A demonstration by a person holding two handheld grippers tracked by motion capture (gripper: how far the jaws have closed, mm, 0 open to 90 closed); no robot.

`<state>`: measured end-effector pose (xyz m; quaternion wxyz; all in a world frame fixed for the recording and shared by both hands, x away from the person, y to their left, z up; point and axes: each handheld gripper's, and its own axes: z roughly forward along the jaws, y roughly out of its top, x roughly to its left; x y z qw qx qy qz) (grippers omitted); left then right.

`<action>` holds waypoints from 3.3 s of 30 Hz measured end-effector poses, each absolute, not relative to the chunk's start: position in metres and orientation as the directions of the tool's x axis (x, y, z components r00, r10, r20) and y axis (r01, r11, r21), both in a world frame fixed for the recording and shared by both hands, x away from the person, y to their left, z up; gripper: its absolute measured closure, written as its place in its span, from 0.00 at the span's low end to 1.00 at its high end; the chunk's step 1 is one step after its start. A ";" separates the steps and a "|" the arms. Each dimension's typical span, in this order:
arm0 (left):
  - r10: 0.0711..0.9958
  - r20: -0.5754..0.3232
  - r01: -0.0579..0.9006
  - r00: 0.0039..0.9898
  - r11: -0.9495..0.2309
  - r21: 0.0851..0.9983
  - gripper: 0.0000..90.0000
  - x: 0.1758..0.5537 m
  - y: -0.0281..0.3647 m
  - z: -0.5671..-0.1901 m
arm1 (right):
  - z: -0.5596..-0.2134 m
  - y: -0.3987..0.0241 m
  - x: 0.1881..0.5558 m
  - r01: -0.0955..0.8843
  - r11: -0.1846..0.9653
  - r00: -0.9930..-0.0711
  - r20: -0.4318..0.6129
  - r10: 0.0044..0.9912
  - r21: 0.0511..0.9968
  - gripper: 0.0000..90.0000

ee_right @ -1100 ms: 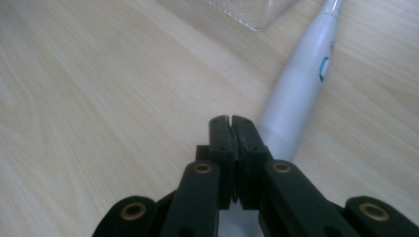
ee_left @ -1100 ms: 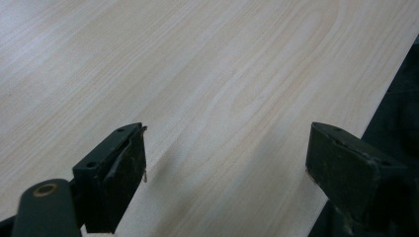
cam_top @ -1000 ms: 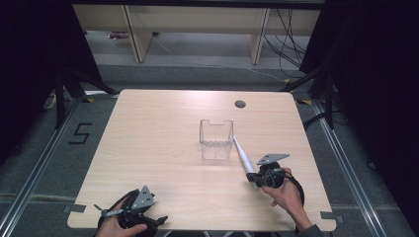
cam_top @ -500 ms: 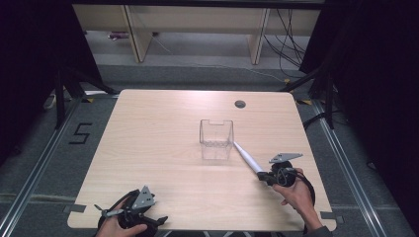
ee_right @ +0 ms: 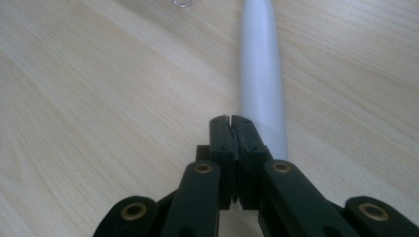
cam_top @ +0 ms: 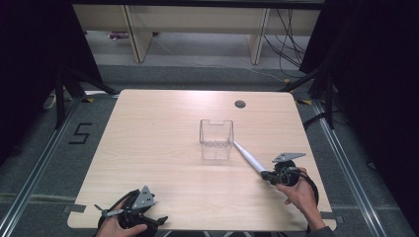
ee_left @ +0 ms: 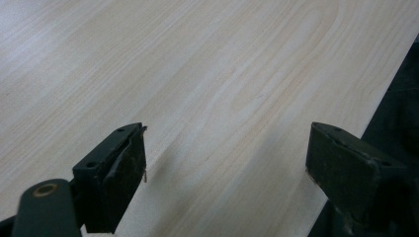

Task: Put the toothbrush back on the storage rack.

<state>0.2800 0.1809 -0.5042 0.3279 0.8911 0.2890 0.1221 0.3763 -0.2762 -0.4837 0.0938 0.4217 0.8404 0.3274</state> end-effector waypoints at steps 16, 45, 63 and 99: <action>0.610 0.017 0.452 0.792 -0.605 0.656 0.17 0.280 0.181 -0.505 | -0.464 -0.260 0.375 0.601 0.484 -0.660 0.054 0.749 0.636 0.92; 0.603 0.024 0.443 0.797 -0.612 0.656 0.17 0.282 0.182 -0.504 | -0.454 -0.220 0.450 0.726 0.606 -0.648 0.028 0.761 0.324 0.63; 0.598 0.027 0.438 0.801 -0.616 0.655 0.17 0.282 0.182 -0.504 | -0.468 -0.207 0.478 0.692 0.684 -0.704 0.006 0.710 0.232 0.63; 0.591 0.020 0.436 0.806 -0.617 0.655 0.17 0.282 0.182 -0.503 | -0.467 -0.207 0.493 0.738 0.669 -0.672 0.014 0.740 0.091 0.74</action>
